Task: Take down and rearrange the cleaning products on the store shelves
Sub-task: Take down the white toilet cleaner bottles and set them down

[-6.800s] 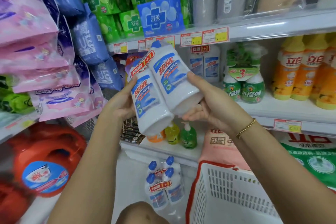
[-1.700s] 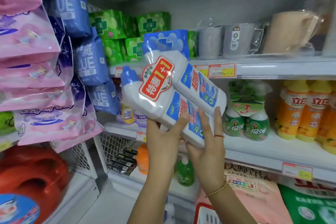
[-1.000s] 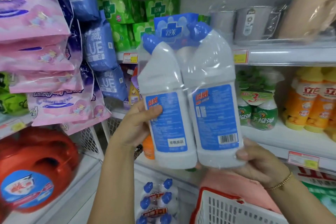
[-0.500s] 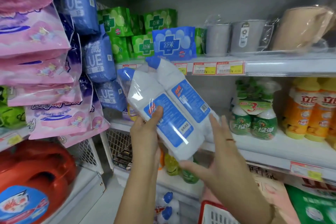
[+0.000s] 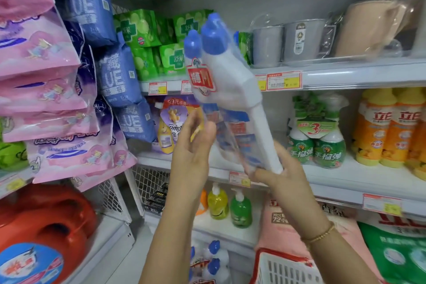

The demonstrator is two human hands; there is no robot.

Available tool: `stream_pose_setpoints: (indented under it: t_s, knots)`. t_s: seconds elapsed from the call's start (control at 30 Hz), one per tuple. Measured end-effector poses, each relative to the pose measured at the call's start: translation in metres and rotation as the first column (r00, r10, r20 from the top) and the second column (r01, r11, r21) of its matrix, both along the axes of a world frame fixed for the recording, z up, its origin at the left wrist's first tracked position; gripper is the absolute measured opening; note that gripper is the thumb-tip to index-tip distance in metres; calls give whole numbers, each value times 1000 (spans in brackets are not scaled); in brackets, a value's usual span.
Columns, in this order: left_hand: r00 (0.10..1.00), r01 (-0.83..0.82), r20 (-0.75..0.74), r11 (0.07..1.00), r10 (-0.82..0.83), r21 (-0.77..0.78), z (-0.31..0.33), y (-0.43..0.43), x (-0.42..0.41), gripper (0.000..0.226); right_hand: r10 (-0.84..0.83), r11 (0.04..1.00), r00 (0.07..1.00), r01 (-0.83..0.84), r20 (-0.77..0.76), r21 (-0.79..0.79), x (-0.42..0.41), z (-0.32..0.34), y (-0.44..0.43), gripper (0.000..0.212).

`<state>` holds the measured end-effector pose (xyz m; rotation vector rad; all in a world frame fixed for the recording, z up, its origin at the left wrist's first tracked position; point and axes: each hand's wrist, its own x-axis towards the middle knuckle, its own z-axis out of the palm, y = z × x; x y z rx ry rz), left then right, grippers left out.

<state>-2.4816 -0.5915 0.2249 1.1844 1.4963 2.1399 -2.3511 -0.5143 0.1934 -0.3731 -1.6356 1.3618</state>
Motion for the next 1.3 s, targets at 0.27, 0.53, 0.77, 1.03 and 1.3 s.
stream_pose_setpoints:
  t_s: [0.27,0.53,0.77,1.03,1.3]
  knots:
    - [952,291,129,951,-277,-106,-16,-7,-17,89,436,775,874,-486,-215,-404,34,15,1,54]
    - [955,286,-16,937,-295,-201,2,-29,-7,60,549,722,824,-553,-141,-417,59,74,2,45]
    - [948,312,112,940,-298,-141,7,-26,1,53,511,838,820,-408,259,-363,51,121,7,23]
    - [943,306,184,941,-279,-142,-2,-28,-14,84,424,905,715,-364,556,-223,32,125,23,37]
    - [987,57,-133,965,-94,-258,-16,-30,-30,10,252,953,833,-302,493,23,24,103,47,30]
